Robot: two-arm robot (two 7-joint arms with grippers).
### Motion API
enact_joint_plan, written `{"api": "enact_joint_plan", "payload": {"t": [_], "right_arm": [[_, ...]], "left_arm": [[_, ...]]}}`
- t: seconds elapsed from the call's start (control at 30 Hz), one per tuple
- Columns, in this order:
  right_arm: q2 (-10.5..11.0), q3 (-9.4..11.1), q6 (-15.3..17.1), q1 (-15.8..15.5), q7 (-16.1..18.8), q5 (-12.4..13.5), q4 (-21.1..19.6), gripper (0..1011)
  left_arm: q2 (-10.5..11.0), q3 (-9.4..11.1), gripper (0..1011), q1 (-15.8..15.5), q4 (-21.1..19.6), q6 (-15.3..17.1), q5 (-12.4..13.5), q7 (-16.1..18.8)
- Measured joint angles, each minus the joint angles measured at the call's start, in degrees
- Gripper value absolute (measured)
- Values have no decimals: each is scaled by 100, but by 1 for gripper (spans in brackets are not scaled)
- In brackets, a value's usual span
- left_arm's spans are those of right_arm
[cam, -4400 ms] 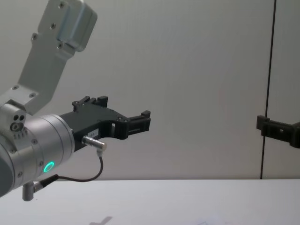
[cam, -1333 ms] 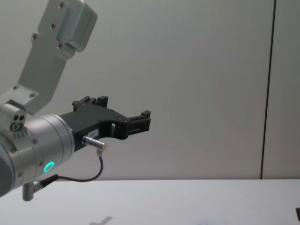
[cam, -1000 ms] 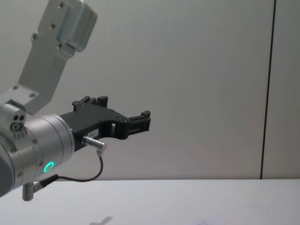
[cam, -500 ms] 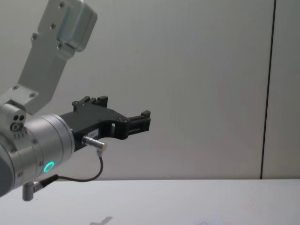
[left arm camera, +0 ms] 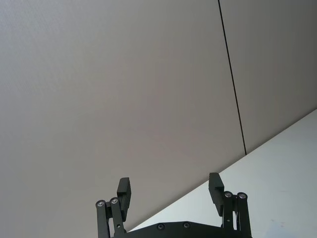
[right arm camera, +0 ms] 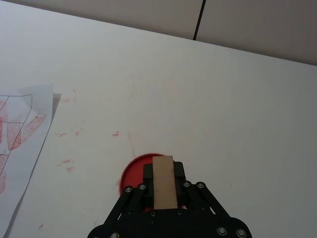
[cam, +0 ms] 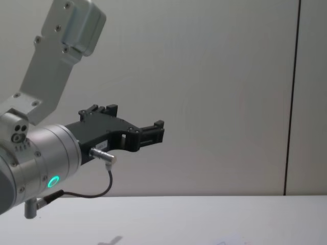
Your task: Use the one hand to pick up the stamp and affix it onto the A4 paper.
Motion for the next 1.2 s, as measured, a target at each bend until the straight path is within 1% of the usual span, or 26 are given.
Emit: {"api": "enact_joint_plan", "payload": {"t": [0.57, 0.77, 0.97, 1.17, 1.2], "right_arm": [[-75, -2, -41, 81, 105, 1, 305, 219], [-86, 4, -77, 94, 120, 9, 350, 219], [-84, 24, -136, 95, 116, 32, 309, 219], [-66, 65, -204, 96, 94, 65, 114, 219], [-57, 82, -229, 108, 91, 73, 27, 219]], "left_arm": [[0, 0, 1001, 0, 0, 0, 0, 0], [0, 0, 1001, 0, 0, 0, 0, 0], [0, 0, 1001, 0, 0, 0, 0, 0], [0, 0, 1001, 0, 0, 0, 0, 0], [0, 0, 1001, 0, 0, 0, 0, 0]]}}
